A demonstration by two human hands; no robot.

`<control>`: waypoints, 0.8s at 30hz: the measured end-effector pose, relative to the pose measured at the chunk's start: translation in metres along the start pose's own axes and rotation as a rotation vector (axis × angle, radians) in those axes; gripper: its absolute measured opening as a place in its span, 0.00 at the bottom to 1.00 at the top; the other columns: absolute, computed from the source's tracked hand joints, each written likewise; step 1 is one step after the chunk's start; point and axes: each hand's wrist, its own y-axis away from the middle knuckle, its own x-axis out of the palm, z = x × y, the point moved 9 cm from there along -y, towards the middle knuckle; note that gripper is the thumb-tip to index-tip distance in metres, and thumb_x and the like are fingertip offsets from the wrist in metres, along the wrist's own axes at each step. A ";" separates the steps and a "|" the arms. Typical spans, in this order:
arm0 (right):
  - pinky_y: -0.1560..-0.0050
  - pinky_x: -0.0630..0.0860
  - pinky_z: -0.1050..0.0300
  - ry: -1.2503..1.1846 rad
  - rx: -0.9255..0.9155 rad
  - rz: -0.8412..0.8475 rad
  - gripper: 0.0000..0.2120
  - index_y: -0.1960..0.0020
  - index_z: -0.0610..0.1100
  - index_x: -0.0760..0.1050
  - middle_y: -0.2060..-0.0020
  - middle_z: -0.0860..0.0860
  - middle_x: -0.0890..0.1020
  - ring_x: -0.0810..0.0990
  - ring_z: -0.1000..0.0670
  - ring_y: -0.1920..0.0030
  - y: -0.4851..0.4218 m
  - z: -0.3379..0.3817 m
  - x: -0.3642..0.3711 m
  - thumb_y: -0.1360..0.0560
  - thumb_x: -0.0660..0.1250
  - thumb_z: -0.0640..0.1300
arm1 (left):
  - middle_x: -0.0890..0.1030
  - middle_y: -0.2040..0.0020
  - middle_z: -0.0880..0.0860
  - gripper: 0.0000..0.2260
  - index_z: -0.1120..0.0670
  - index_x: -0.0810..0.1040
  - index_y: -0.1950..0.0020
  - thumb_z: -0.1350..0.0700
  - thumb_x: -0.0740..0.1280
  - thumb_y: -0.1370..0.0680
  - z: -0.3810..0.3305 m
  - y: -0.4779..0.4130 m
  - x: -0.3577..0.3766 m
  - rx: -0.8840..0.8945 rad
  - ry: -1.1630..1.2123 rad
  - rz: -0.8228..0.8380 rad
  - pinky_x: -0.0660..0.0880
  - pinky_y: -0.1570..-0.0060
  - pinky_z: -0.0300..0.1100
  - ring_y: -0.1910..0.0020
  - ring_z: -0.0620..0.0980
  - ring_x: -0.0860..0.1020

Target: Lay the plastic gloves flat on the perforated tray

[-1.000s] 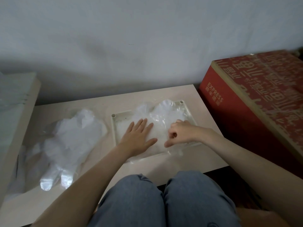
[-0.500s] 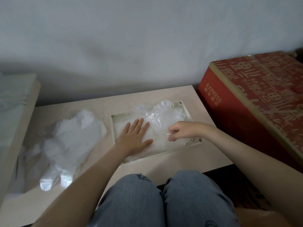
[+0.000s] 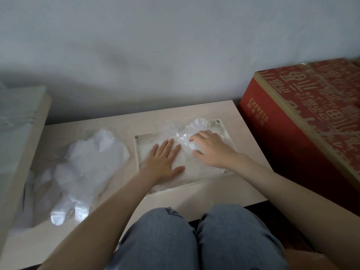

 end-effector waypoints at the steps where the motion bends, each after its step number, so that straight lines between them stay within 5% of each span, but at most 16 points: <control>1: 0.33 0.58 0.53 -0.016 -0.063 0.023 0.23 0.28 0.43 0.65 0.30 0.47 0.68 0.63 0.46 0.29 0.000 0.012 0.011 0.21 0.61 0.48 | 0.36 0.22 0.53 0.43 0.48 0.36 0.22 0.30 0.30 0.34 -0.001 0.000 0.000 0.006 -0.003 -0.002 0.37 0.26 0.50 0.23 0.51 0.36; 6: 0.25 0.38 0.51 0.112 0.064 0.278 0.32 0.22 0.46 0.37 0.22 0.47 0.39 0.36 0.49 0.23 0.004 -0.005 0.067 0.18 0.47 0.57 | 0.36 0.22 0.52 0.47 0.48 0.35 0.23 0.26 0.22 0.38 -0.002 -0.003 0.001 0.021 -0.023 -0.024 0.36 0.26 0.49 0.23 0.50 0.36; 11: 0.25 0.36 0.50 0.095 0.209 0.311 0.33 0.23 0.48 0.32 0.23 0.49 0.35 0.33 0.50 0.24 0.007 -0.043 0.073 0.19 0.43 0.61 | 0.36 0.22 0.52 0.46 0.46 0.30 0.26 0.27 0.17 0.42 0.000 -0.003 0.001 0.029 -0.014 -0.038 0.35 0.27 0.49 0.23 0.50 0.37; 18: 0.25 0.45 0.49 0.107 0.297 0.057 0.32 0.22 0.43 0.49 0.22 0.46 0.52 0.48 0.47 0.23 0.000 -0.053 0.039 0.20 0.43 0.60 | 0.38 0.21 0.52 0.45 0.48 0.36 0.22 0.26 0.27 0.34 -0.004 -0.005 -0.006 0.050 -0.028 -0.060 0.35 0.27 0.48 0.23 0.51 0.39; 22: 0.37 0.59 0.51 0.186 0.245 -0.157 0.22 0.30 0.43 0.66 0.34 0.47 0.71 0.66 0.44 0.34 -0.005 -0.041 0.011 0.21 0.55 0.50 | 0.49 0.21 0.52 0.40 0.52 0.55 0.22 0.31 0.34 0.26 -0.005 0.000 -0.035 0.043 0.172 -0.208 0.43 0.26 0.45 0.22 0.50 0.47; 24: 0.42 0.61 0.49 0.145 0.267 -0.211 0.20 0.35 0.42 0.71 0.40 0.45 0.74 0.69 0.41 0.38 -0.008 -0.042 0.000 0.25 0.55 0.45 | 0.59 0.23 0.54 0.31 0.54 0.68 0.28 0.37 0.43 0.22 0.001 0.005 -0.052 0.019 0.287 -0.317 0.56 0.28 0.48 0.26 0.53 0.56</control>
